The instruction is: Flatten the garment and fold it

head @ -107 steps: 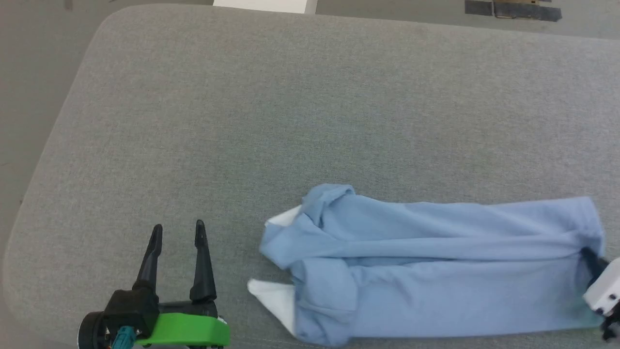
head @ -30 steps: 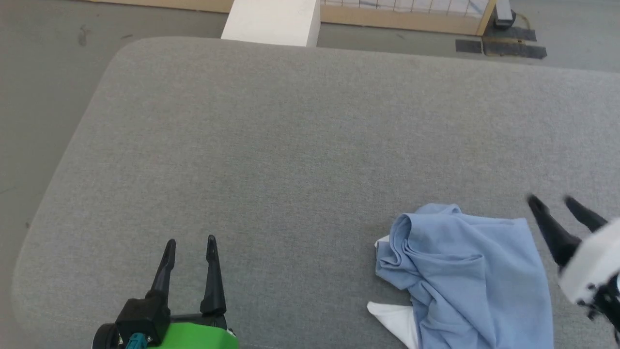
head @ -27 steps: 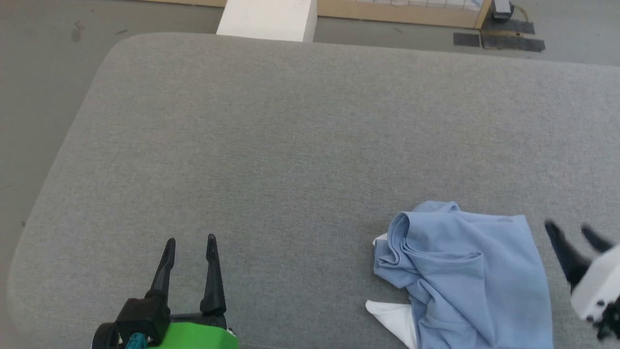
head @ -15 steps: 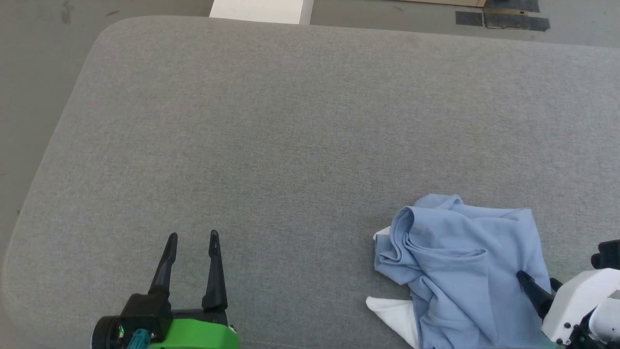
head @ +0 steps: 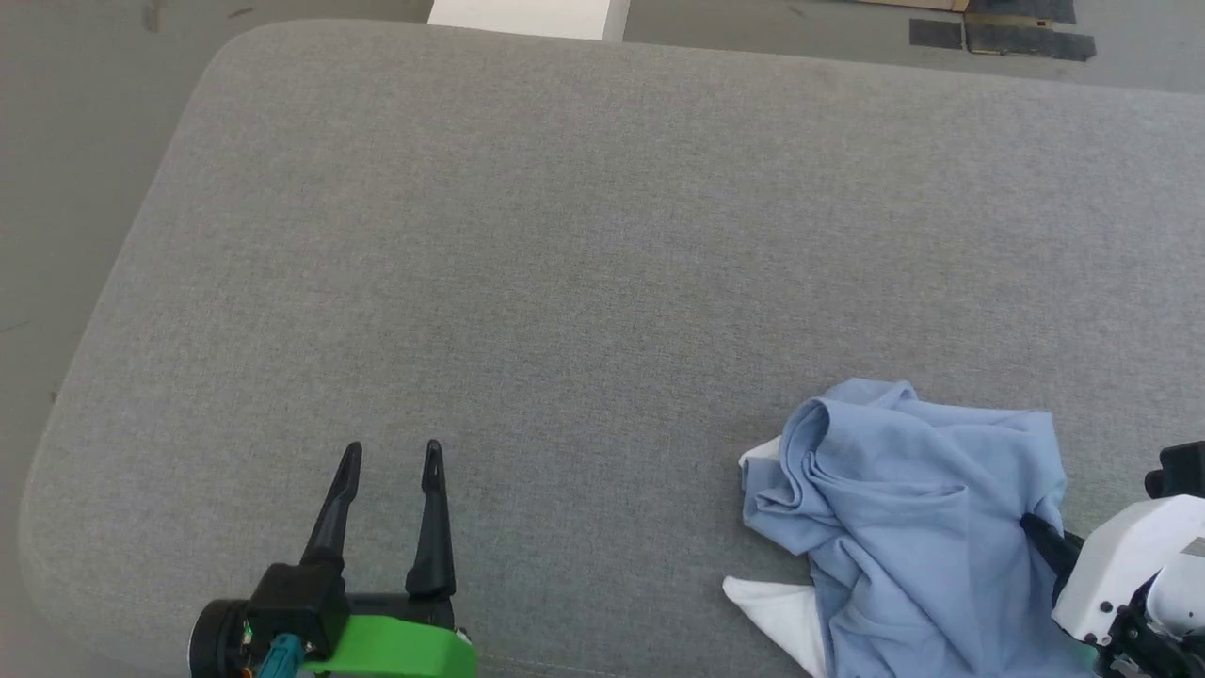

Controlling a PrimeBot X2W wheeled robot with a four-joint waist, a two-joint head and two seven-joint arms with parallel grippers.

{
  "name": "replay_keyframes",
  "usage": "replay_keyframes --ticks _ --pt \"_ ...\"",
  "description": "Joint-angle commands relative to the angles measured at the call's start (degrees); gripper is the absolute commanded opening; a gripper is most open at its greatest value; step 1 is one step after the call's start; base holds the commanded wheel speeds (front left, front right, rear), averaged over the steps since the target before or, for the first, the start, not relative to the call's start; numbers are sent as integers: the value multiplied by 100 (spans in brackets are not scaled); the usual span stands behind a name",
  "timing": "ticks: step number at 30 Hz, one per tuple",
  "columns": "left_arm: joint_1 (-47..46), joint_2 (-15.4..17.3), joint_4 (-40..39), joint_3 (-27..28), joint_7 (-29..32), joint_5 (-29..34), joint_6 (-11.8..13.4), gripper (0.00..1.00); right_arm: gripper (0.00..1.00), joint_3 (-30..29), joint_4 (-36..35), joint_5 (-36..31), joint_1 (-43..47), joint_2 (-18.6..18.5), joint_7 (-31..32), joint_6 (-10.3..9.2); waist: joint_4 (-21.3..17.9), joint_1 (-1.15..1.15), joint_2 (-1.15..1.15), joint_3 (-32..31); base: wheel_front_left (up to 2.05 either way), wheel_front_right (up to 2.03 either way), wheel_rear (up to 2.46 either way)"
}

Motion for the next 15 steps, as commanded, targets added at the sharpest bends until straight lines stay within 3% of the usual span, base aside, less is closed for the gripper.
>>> replay_keyframes --ticks 1,6,15 --pt "-124 -18 -55 8 -22 63 -30 100 0 16 -21 -41 64 34 7 -11 -51 0 0 -41 0 0 0" --pt "-134 -18 -164 3 -22 112 -39 100 0 -25 -394 -281 -107 -159 -328 -11 -259 0 0 -108 0 0 0" --pt "-296 33 -190 -32 -22 240 -94 100 0 256 -362 -873 -997 -952 -697 -11 -889 0 0 23 0 0 0"
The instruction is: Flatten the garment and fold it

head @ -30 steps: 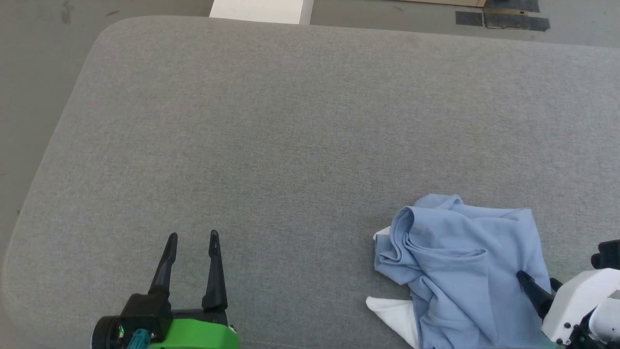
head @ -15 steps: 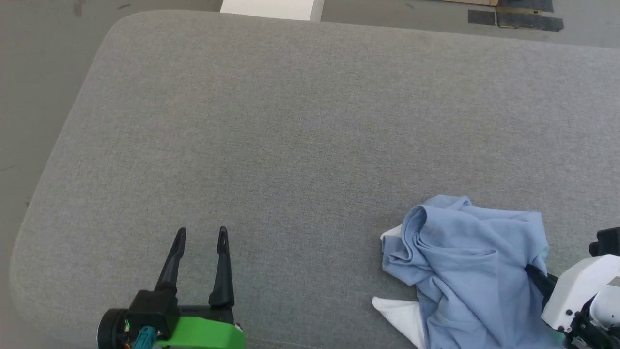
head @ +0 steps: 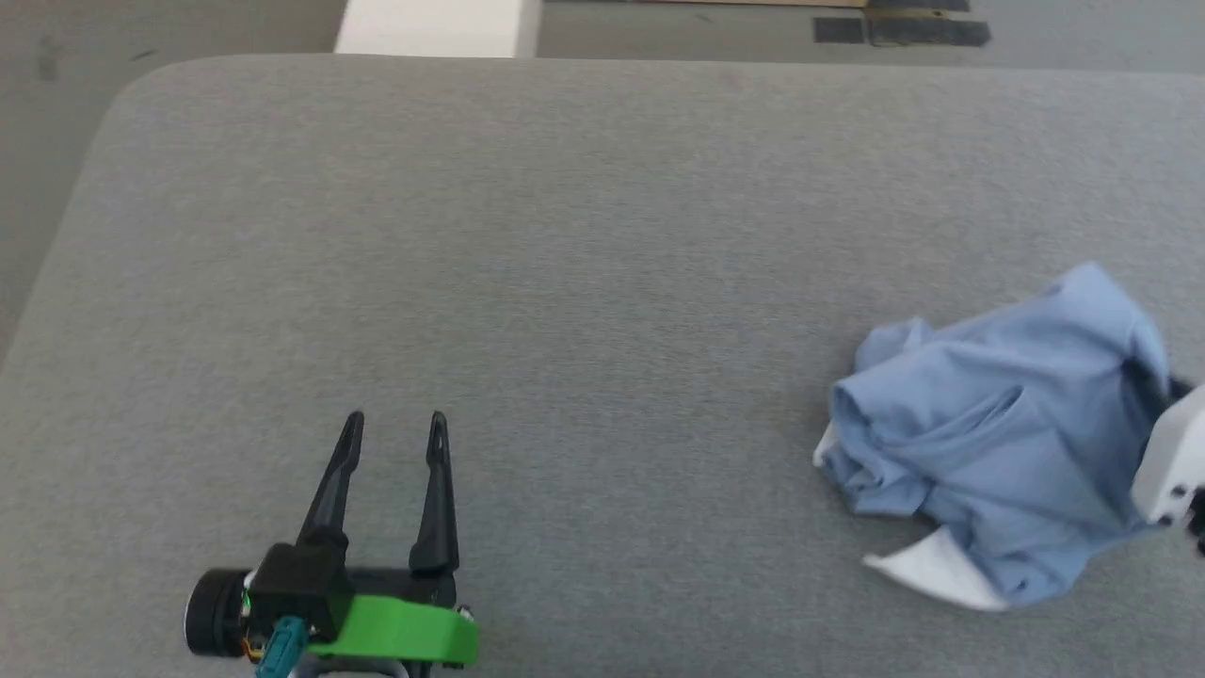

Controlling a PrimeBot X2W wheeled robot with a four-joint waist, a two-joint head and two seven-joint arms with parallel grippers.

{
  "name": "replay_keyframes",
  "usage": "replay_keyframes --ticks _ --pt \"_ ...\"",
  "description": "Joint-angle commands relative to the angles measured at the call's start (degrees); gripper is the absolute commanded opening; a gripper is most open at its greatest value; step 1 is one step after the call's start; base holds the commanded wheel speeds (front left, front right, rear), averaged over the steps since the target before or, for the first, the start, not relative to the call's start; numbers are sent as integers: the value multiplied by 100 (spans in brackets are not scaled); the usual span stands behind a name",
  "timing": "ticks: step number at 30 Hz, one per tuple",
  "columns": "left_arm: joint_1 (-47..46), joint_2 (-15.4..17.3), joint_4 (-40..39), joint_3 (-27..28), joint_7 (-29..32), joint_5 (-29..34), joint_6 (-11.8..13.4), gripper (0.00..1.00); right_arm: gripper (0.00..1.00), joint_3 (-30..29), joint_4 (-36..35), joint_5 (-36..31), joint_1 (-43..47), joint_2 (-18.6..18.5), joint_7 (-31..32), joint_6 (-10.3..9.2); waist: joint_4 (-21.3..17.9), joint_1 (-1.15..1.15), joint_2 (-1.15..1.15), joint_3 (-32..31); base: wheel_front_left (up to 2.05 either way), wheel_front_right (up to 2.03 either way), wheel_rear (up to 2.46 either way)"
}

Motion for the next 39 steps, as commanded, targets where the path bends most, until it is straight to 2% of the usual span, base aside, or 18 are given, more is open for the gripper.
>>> replay_keyframes --ticks 1,6,12,18,28,38,39 --pt "-171 33 -23 -16 -22 75 -29 100 0 11 83 -83 -245 -150 -70 -10 -316 0 0 151 0 0 0" --pt "-520 125 -94 -82 -7 218 -45 100 0 148 545 -430 -986 -747 -272 -10 -765 0 0 562 0 0 0" --pt "-978 229 -251 -188 142 413 -71 100 0 219 991 -695 -1664 -1216 -573 -10 -1152 0 0 1057 0 0 0" --pt "-1418 334 -440 -289 352 605 -106 100 0 98 1524 -940 -2175 -1522 -929 -10 -1420 0 0 1552 0 0 0" --pt "-1900 535 -775 -360 718 872 -134 100 0 -277 2540 -1263 -2873 -1606 -1690 -10 -1628 0 0 2348 0 0 0" --pt "-2155 629 -1042 -460 959 1054 -123 100 0 -634 3395 -1751 -3312 -1554 -2469 -10 -1591 0 0 2869 0 0 0" --pt "-2263 626 -1080 -475 962 1077 -84 100 100 -733 3884 -1988 -3588 -1467 -2824 -10 -1545 0 0 2986 0 0 0"
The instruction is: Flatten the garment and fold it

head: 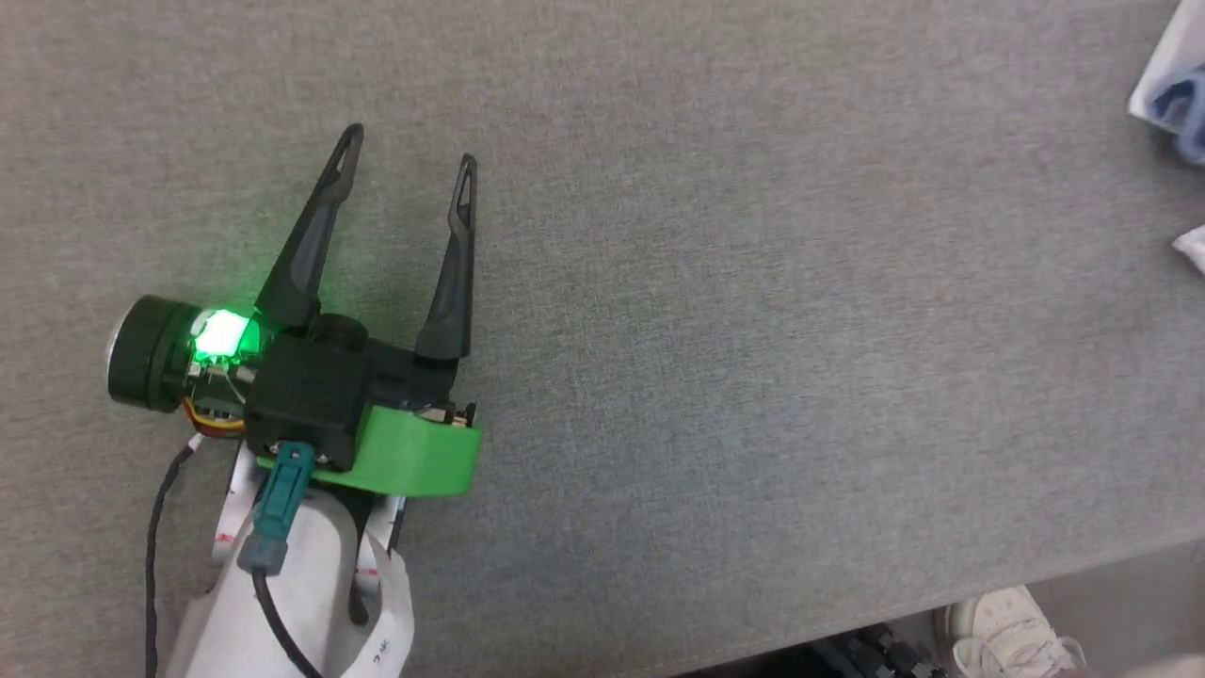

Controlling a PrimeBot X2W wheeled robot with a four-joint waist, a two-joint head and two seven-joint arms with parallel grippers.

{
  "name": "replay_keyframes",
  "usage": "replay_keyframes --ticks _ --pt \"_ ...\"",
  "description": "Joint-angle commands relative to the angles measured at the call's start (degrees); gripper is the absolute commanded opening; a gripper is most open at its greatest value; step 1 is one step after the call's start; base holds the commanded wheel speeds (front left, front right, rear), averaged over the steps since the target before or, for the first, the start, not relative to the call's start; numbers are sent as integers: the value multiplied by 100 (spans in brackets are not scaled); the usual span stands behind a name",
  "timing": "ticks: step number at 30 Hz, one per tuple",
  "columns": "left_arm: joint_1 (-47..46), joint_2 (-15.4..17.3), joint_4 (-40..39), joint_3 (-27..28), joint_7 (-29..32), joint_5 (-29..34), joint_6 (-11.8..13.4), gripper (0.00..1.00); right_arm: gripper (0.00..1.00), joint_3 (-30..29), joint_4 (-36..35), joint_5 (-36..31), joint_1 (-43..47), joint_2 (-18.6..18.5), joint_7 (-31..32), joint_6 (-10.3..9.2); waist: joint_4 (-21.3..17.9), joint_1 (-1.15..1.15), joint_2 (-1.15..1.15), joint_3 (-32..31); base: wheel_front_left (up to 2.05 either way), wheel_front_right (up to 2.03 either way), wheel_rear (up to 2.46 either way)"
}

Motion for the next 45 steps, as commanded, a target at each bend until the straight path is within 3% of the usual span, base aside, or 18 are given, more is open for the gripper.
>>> replay_keyframes --ticks 1,11,15,23,29,37,45 --pt "-112 35 -2 29 -23 62 42 100 100 -24 124 -71 -152 36 -88 -11 29 -1 -1 66 0 0 0" --pt "66 -100 222 217 -525 -329 212 100 100 -88 1039 -276 -559 -57 -552 -11 135 -1 -1 -274 0 0 0" --pt "217 -228 320 358 -676 -560 374 100 100 -139 1293 -204 -585 -81 -814 -11 216 -1 -1 -642 0 0 0" --pt "618 -297 567 424 -884 -888 402 100 100 -13 1211 230 -273 118 -1360 -11 417 -1 -1 -1670 0 0 0" --pt "1171 -359 672 510 -960 -1163 433 100 100 98 347 682 407 685 -1541 -11 569 -1 -1 -2532 0 0 0" --pt "1761 -399 720 601 -986 -1427 403 100 100 397 -1923 1377 1923 1652 -1292 -11 814 -1 -1 -3244 0 0 0" --pt "2015 -413 890 541 -992 -1401 293 100 100 503 -3569 1065 3270 2550 -1318 -11 993 -1 -1 -3605 0 0 0"
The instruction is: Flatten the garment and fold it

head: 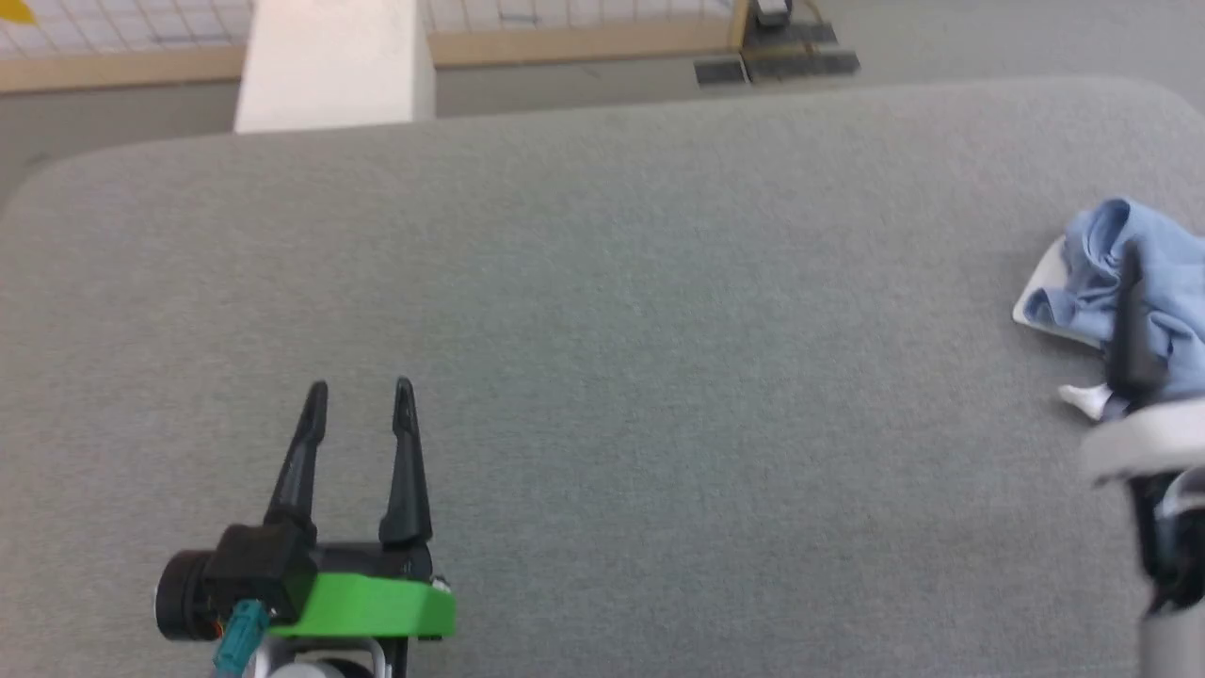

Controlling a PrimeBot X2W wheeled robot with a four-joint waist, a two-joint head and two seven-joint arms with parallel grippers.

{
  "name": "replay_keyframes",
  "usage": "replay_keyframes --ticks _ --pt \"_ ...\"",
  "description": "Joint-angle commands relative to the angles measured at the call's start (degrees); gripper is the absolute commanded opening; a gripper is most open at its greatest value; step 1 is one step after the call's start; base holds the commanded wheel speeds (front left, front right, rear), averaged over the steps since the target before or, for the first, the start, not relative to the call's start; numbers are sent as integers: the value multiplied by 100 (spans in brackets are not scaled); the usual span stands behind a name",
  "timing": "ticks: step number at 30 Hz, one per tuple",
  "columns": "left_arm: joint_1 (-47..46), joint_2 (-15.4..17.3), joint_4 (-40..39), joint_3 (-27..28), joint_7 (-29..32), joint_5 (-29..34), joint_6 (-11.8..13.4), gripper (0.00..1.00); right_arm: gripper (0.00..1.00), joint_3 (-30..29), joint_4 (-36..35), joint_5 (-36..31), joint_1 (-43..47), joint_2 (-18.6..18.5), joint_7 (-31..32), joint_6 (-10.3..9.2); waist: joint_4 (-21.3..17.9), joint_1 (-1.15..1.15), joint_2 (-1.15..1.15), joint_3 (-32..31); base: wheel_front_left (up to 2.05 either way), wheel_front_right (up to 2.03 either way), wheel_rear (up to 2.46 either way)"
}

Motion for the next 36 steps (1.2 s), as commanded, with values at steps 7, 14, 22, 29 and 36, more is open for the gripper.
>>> replay_keyframes --ticks 7,14,22,29,36 --pt "392 -72 173 42 -21 67 -31 100 100 399 -327 -482 909 358 -301 -9 262 1 0 -470 0 0 0" --pt "577 -105 395 47 -21 207 -89 100 100 271 -189 -753 1313 397 -568 -9 410 1 0 -594 0 0 0" --pt "523 -169 543 19 -21 221 -108 100 100 126 -4 -700 1425 399 -717 -9 560 1 0 -500 0 0 0" --pt "421 -199 551 -12 -21 245 -142 100 100 164 146 -643 1289 400 -784 -9 574 1 0 -375 0 0 0" --pt "473 -176 523 -20 12 212 -130 0 0 159 141 -685 1340 393 -757 0 571 1 0 -348 0 0 0"
